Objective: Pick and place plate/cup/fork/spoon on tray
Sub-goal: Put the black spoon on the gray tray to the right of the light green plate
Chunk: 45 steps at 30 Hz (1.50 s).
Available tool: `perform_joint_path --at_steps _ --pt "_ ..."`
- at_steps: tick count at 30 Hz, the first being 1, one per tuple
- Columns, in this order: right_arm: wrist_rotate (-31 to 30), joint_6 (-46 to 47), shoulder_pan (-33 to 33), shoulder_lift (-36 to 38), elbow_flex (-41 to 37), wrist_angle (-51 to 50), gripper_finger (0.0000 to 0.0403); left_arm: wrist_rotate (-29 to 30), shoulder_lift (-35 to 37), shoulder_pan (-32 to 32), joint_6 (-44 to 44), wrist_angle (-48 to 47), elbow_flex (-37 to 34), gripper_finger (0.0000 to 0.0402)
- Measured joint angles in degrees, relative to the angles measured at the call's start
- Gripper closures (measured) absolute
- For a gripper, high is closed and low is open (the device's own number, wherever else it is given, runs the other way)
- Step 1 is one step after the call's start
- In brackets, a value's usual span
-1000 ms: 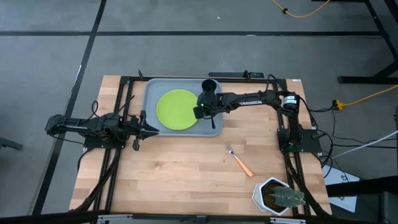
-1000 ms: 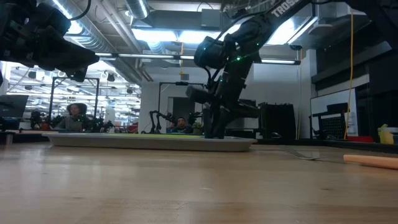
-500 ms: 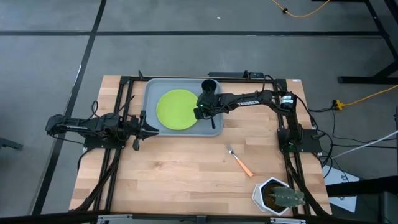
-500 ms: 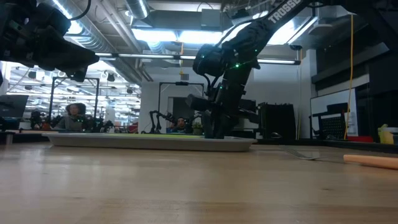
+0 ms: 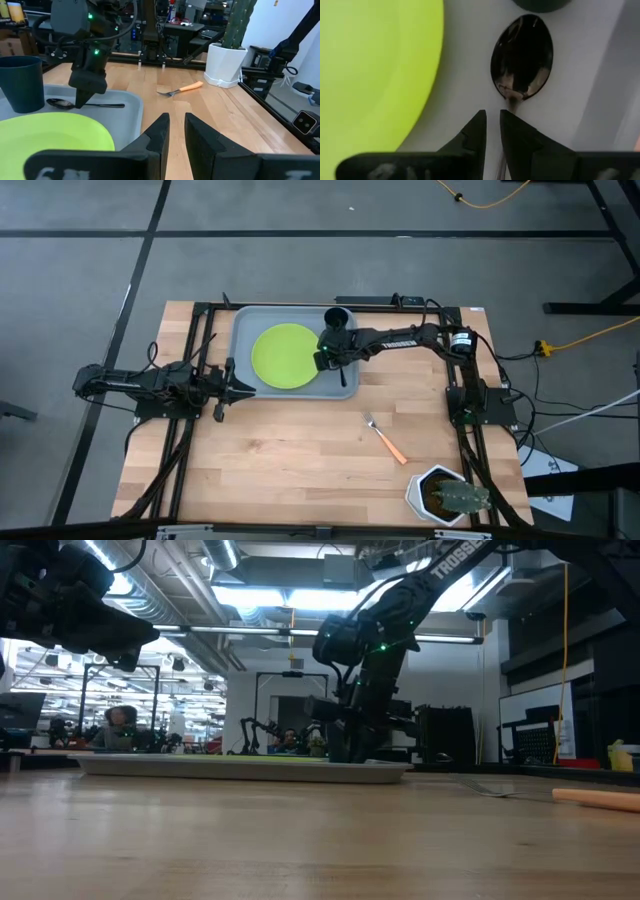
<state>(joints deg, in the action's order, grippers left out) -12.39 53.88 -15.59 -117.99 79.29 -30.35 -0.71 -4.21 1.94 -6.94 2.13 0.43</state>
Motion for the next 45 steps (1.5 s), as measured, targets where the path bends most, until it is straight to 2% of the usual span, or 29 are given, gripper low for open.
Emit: perform_joint_path --at_steps 16,45 --pt "-0.14 1.28 -0.16 0.02 0.00 -1.87 0.0343 0.01 0.00 0.00 -0.01 0.00 0.00 0.0349" --pt "-6.77 1.54 -0.54 0.29 0.00 -2.16 0.0343 0.02 0.00 0.01 0.00 0.00 0.00 0.0349"
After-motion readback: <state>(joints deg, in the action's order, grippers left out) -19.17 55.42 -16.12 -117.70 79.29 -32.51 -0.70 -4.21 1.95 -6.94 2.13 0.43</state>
